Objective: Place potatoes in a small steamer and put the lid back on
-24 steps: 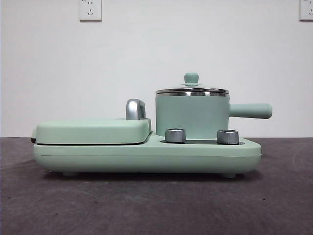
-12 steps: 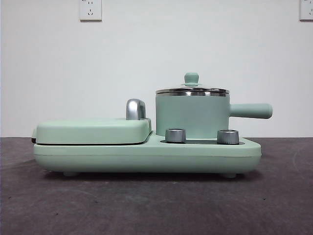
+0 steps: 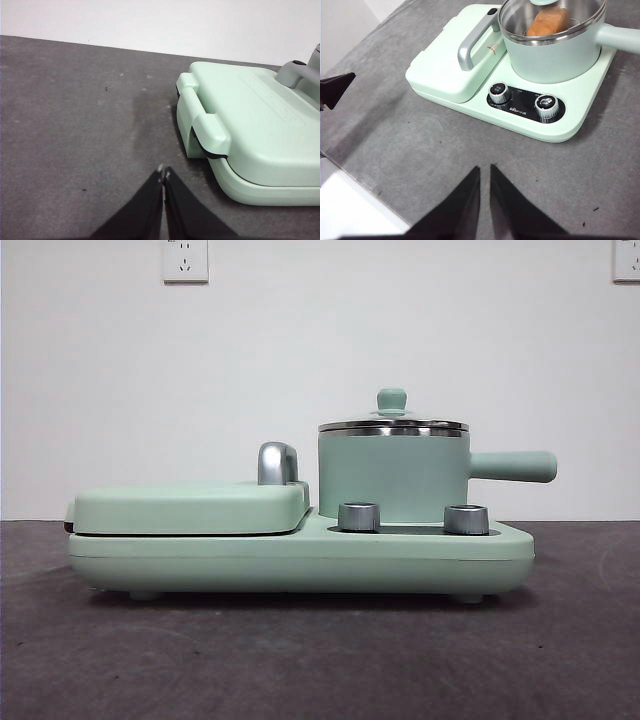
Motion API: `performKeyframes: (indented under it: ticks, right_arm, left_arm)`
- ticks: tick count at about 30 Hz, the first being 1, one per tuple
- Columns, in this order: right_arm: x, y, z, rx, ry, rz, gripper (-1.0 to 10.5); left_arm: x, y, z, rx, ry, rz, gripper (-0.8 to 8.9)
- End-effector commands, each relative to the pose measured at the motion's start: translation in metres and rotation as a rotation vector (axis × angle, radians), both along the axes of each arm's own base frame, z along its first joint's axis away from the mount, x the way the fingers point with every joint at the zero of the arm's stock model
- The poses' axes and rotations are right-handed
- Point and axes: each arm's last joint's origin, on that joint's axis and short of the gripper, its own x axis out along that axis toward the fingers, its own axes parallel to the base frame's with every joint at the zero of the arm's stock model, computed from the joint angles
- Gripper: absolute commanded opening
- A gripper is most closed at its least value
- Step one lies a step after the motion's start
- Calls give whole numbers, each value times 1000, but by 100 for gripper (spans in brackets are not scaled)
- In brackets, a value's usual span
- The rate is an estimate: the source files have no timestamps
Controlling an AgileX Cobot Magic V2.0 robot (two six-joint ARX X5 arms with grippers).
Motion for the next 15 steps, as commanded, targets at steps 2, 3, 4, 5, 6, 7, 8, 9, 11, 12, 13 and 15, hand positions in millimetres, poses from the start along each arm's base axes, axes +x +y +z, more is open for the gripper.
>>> performKeyframes:
  ticks: [2,3,4,5,6,7,8,9,11,12,13,15]
  right_arm:
    - [0,1,3,4,-21,11,29]
    - [-1,0,3,5,-24,9,29]
    - [-1,-1,3,5,-30,-3,29]
    - [-2,-2,3,8,-34,-12,29]
    - [-2,-3,3,12,-35,-20,29]
    - [-1,-4,2,12,-34,-35,29]
    - [0,-5,0,13,-33,-52,29]
    - [1,-6,-3,14,-37,-76,29]
    - [5,-10,-10,-21,-70,-174,28]
    - [8,-12,-16,-30,-89,-233,28]
    - [10,-14,-21,-32,-105,-275,28]
    - [17,-18,-38,-29,-139,-361,28]
  left_arm:
    - [1,0,-7,-1,25,-1,6]
    - [1,0,-7,-1,25,-1,6]
    - [1,0,-7,-1,25,-1,6]
    - [1,0,-7,-1,25,-1,6]
    - [1,0,-7,-1,25,-1,6]
    - [1,0,-7,-1,25,-1,6]
    - [1,0,-7,-1,25,-1,6]
    - [1,0,-7,-1,25,-1,6]
    - [1,0,-7,-1,25,-1,6]
    - [1,0,-7,-1,25,-1,6]
    - [1,0,-7,-1,25,-1,6]
    - [1,0,-7,-1,25,-1,6]
